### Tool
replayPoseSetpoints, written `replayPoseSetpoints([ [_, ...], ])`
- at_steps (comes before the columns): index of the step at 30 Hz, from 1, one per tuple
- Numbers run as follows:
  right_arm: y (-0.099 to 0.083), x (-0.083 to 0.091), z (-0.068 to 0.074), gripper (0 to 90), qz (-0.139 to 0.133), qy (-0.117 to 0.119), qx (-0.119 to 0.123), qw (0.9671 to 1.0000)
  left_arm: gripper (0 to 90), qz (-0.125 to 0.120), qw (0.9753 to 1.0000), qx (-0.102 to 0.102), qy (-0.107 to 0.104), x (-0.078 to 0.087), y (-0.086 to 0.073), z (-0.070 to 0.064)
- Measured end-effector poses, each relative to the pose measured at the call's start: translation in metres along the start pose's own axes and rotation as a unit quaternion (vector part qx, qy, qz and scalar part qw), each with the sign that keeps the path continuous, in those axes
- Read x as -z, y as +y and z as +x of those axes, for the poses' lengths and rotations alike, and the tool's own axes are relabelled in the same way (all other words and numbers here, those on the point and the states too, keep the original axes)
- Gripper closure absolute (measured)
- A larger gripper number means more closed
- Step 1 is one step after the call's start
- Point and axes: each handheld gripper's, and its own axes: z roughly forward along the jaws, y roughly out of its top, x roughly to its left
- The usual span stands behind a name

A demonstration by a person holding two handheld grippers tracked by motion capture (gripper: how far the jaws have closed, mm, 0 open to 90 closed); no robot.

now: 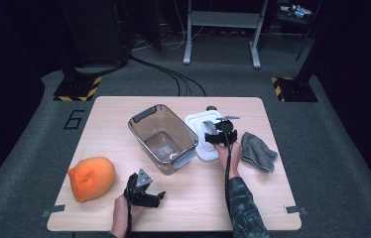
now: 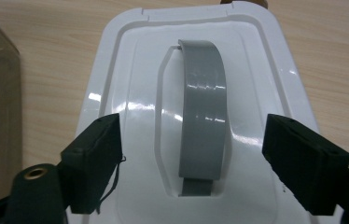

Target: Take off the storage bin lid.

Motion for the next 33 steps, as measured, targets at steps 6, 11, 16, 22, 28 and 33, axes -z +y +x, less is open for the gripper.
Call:
replayPoseSetpoints([
  [6,-0.006,0.019,0.002,11.3,0.0,0.02,0.027,0.9994,10.5,-0.005,1.0,0.004,0.003,-0.001,0.0,-0.001],
  [11,-0.017,0.034,0.005,6.7,-0.006,0.036,0.044,0.9984,10.5,-0.004,1.0,0.004,0.003,-0.001,0.0,-0.001],
  [16,-0.028,0.047,0.008,3.6,-0.014,0.048,0.06,0.9969,10.5,-0.004,1.0,0.004,0.003,-0.001,0.0,-0.001],
  [22,-0.048,0.058,0.012,0.5,-0.015,0.061,0.074,0.9953,10.3,0.0,1.0,0.003,0.003,0.0,0.0,0.001],
  [28,-0.068,0.07,0.009,0.0,-0.019,0.065,0.077,0.9947,10.3,-0.002,1.0,0.005,0.007,0.0,0.0,0.001],
  [33,-0.085,0.076,0.005,0.0,-0.015,0.062,0.083,0.9945,10.3,-0.006,0.9999,0.008,0.002,0.004,0.0,0.003],
])
